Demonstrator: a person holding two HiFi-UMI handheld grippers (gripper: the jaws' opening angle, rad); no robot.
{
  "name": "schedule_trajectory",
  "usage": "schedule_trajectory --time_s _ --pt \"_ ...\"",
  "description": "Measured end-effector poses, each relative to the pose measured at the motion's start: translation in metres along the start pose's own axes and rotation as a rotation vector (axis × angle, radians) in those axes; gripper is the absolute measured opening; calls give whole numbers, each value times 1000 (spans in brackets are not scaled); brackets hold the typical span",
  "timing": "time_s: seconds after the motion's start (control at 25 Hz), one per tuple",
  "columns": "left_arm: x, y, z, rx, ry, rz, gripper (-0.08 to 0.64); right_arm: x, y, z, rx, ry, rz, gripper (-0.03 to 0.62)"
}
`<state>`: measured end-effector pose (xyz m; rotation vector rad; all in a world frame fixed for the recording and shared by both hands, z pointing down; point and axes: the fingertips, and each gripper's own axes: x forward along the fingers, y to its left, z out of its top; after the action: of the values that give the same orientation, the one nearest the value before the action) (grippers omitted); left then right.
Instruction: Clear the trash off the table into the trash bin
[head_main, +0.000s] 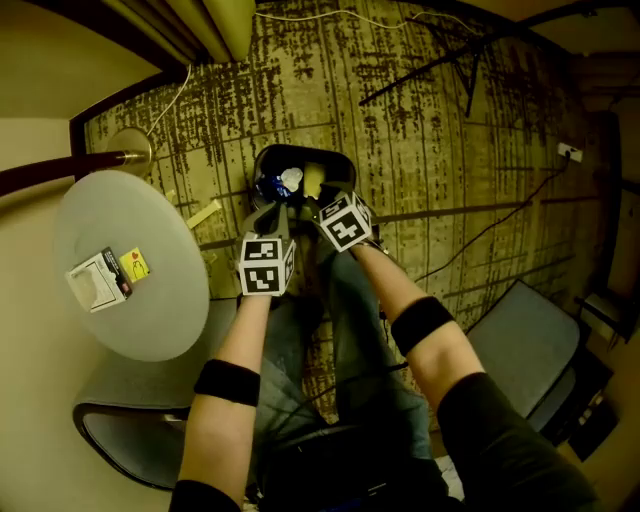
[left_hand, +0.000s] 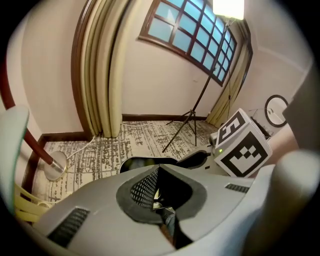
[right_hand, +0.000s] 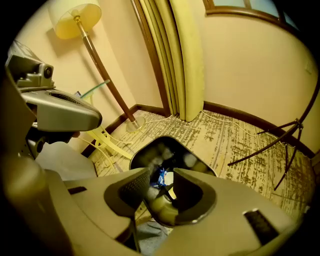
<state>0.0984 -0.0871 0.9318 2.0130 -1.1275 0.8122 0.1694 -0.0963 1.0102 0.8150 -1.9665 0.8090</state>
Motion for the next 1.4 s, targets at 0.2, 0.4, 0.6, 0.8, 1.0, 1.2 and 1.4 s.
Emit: schedule_trajectory --time_s 0.2,0.4,0.6,0.8,1.0,1.2,1.4 --pt "-86 -36 55 -2 -47 1 0 -107 23 50 -6 -68 -34 2" --pt "-175 -77 127 -3 -132 -13 0 -209 50 114 -47 -164 -47 1" --pt "-253 -89 168 -4 -215 24 0 -278 78 165 -78 -247 -44 1" --pt "-316 -54 169 -77 -275 140 0 -295 121 214 -199 -291 26 1" --pt "-375 -6 141 -164 -319 290 0 -294 192 243 -348 -291 129 1" --pt "-442 31 103 -269 -353 438 0 -287 278 256 -505 -271 255 1" --pt "-506 70 51 -402 -403 616 0 -280 369 259 -682 -258 404 1"
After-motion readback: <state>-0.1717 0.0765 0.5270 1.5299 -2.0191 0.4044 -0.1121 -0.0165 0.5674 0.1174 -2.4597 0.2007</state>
